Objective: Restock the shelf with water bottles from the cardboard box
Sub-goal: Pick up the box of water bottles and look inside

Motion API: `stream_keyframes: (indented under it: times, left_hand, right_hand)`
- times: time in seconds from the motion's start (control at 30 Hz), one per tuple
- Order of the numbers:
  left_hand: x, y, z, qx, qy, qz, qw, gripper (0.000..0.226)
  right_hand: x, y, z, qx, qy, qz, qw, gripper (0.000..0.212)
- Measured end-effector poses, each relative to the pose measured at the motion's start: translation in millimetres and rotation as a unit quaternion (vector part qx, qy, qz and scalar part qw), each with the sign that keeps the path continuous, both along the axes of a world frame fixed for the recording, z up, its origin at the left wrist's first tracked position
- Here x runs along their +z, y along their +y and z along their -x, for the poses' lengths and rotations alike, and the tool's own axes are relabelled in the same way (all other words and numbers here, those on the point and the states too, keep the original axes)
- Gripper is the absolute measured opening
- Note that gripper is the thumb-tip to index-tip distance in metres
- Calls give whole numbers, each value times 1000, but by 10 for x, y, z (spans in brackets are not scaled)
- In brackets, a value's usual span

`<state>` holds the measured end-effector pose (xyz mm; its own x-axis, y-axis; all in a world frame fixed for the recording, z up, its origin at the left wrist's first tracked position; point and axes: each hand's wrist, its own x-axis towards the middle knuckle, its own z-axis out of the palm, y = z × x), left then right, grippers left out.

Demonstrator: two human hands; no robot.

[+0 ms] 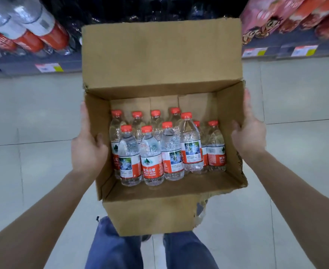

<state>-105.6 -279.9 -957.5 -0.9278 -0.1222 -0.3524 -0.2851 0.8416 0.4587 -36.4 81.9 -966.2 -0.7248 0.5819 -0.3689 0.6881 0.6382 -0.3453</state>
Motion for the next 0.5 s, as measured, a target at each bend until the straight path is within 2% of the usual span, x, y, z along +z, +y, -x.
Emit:
stream_keyframes:
  times: [0.23,0.5]
  left_hand:
    - [-960,99,287,6,9,-22,1000,93]
    - [-1611,331,476,-1,14,-22,1000,94]
  right_hand:
    - [-943,97,342,20,13,-17,1000,93]
    - [-1575,271,558,-8,3,-16,1000,92]
